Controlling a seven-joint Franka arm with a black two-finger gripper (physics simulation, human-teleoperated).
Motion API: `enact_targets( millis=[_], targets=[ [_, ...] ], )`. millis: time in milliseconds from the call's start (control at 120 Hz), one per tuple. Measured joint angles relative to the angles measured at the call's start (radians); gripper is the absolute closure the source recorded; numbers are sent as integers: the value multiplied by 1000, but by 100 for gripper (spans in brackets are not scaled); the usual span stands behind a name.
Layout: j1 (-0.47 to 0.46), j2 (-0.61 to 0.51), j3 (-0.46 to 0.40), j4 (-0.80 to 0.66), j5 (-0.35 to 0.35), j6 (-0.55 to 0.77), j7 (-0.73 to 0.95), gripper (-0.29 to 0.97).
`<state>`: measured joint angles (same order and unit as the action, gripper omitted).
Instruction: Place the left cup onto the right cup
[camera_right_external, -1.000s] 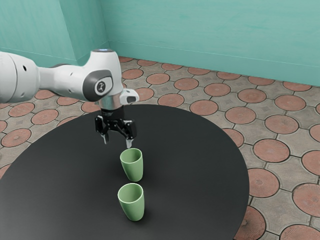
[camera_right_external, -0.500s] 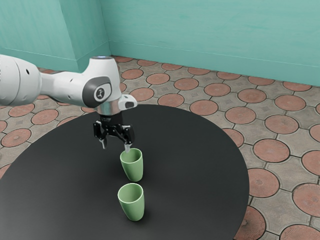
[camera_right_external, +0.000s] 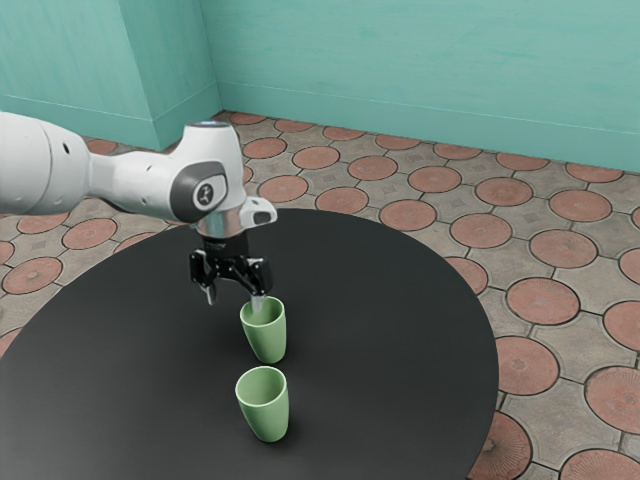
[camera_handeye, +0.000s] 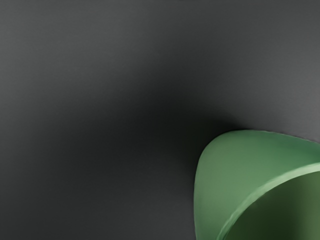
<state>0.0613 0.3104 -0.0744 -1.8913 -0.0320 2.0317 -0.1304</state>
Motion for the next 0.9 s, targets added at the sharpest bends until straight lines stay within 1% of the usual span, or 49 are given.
enact_targets(
  millis=[375,667,900],
  targets=[
    [-1,10,-1,2,-3,1,-3,1],
    [-2,15,-5,4,-3,2,-5,11],
    [-3,26,-10,18,-2,2,-6,14]
  ],
)
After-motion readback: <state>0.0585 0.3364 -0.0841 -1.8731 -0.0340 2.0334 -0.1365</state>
